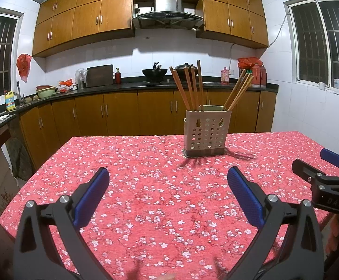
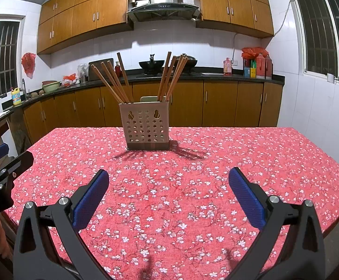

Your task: Organize utensils

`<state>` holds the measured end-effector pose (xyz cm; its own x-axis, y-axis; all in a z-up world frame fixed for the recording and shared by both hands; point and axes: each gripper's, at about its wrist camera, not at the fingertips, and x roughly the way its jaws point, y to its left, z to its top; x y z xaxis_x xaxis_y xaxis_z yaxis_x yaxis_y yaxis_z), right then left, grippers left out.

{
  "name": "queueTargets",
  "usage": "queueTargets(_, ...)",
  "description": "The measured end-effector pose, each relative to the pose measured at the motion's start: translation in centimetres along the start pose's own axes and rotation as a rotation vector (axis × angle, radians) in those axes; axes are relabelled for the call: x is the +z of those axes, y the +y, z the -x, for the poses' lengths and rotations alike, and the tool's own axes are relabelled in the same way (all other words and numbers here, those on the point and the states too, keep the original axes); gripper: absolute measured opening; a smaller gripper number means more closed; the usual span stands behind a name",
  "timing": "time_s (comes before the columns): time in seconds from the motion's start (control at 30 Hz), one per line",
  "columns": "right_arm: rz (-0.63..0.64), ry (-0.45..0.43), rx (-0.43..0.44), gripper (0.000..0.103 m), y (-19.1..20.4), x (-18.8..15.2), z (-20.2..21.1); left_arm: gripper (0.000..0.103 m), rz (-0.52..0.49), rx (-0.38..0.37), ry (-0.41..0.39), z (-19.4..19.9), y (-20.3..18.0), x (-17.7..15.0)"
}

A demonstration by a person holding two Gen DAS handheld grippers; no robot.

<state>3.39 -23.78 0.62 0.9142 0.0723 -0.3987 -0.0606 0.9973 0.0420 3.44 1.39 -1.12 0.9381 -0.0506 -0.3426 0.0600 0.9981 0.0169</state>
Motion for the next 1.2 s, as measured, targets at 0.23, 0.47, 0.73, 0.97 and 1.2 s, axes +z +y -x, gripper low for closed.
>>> queueTargets(0.23, -0.001, 0.002, 0.001, 0.101, 0.04, -0.1, -0.04, 0.099, 0.001, 0.001, 0.001, 0.01, -0.03, 0.03)
queueTargets(0.47, -0.003, 0.007, 0.003, 0.101, 0.06, -0.31, -0.08, 0.099, 0.0, 0.001, 0.001, 0.02, -0.02, 0.02)
queueTargets(0.73, -0.004, 0.012, 0.008, 0.101, 0.1, -0.36, -0.17, 0.099, 0.007, -0.003, 0.005, -0.28, 0.08, -0.17)
queueTargets(0.97, -0.005, 0.013, 0.008, 0.101, 0.0, -0.32, -0.22, 0.099, 0.012, -0.001, -0.003, -0.33, 0.14, -0.16)
queueTargets(1.2, -0.007, 0.013, 0.009, 0.101, 0.05, -0.41, -0.13, 0.099, 0.015, -0.006, 0.0, -0.39, 0.04, -0.14)
